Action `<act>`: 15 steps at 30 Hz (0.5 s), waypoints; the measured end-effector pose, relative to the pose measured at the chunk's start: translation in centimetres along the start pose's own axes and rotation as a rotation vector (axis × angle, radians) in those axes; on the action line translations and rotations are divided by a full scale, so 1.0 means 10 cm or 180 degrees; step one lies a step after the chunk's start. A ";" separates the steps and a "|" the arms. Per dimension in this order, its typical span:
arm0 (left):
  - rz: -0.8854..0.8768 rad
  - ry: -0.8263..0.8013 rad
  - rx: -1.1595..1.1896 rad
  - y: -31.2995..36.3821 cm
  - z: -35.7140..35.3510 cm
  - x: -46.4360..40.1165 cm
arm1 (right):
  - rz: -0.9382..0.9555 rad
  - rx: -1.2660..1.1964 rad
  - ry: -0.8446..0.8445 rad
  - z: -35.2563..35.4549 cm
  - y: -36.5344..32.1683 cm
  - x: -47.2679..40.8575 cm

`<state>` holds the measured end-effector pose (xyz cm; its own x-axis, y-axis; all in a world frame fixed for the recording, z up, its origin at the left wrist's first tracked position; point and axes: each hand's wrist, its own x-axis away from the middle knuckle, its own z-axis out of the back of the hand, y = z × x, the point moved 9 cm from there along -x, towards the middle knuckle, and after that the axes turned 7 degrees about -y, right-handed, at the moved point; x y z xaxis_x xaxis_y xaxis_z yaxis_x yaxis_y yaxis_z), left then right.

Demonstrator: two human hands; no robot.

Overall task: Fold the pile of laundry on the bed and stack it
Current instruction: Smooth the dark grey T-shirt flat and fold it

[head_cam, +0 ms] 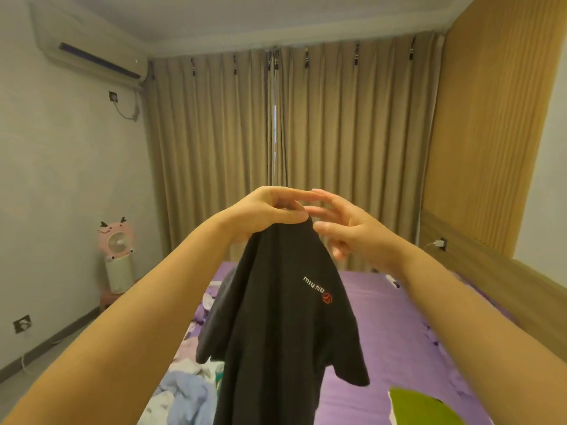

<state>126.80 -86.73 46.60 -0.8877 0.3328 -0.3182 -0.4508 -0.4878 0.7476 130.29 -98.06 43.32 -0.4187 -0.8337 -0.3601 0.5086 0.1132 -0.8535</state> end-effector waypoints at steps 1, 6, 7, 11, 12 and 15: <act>-0.0004 -0.0075 -0.0080 0.01 0.00 0.01 | -0.0056 0.0078 -0.0115 -0.07 0.03 -0.04; 0.0463 -0.0197 -0.0409 -0.24 0.22 0.22 | -0.0415 0.0587 -0.0321 -0.20 0.21 -0.15; 0.0619 -0.0219 -0.0532 -0.33 0.27 0.28 | -0.0469 0.0717 -0.0259 -0.16 0.22 -0.16; 0.1087 -0.0170 -0.0834 -0.73 0.46 0.52 | -0.0602 0.1061 -0.0034 0.05 0.26 -0.14; 0.1154 -0.0123 -0.0858 -0.82 0.50 0.57 | -0.0628 0.1084 0.0003 0.09 0.28 -0.12; 0.1274 -0.0028 -0.0852 -1.05 0.55 0.65 | -0.0735 0.1179 0.0065 0.16 0.37 -0.05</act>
<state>126.30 -74.98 39.86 -0.9961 0.0828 -0.0303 -0.0832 -0.7691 0.6337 133.61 -98.06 40.96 -0.5660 -0.8031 -0.1861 0.6337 -0.2796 -0.7213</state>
